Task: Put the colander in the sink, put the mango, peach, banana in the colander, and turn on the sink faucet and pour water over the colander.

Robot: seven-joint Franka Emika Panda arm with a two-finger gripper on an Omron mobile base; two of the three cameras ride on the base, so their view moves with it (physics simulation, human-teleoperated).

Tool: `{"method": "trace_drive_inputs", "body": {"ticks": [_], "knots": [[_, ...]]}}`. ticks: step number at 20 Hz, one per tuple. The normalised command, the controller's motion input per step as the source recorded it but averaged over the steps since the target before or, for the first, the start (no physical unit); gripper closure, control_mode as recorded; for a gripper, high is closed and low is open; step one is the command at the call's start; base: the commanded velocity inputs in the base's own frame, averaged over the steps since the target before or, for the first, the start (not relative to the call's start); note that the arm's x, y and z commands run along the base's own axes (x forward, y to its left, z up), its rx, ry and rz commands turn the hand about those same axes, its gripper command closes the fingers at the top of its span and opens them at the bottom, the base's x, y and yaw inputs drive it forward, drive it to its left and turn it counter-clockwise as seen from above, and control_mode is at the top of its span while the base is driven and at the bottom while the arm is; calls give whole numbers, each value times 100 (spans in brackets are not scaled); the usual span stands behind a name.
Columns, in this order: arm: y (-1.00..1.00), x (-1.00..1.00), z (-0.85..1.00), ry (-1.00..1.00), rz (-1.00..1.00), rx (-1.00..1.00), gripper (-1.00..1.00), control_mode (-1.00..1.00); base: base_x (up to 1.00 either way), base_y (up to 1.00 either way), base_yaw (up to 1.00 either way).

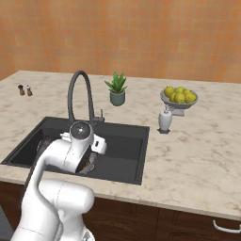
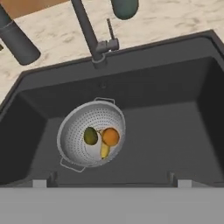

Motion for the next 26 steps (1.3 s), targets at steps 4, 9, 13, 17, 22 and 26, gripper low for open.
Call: {"method": "trace_drive_inputs", "body": {"ticks": [4,9,13,17,22,26], "knots": [[-23,26,21,-45,12,7,-100,-100,0,0,0],[-14,22,7,-44,6,8,-100,-100,0,0,0],[-10,34,17,-28,3,11,-100,-100,0,0,0],[0,34,10,-10,0,4,-100,-100,0,0,0],[0,27,4,-7,0,2,-100,-100,0,0,0],[0,16,1,-8,0,0,-100,-100,0,0,0]]}}
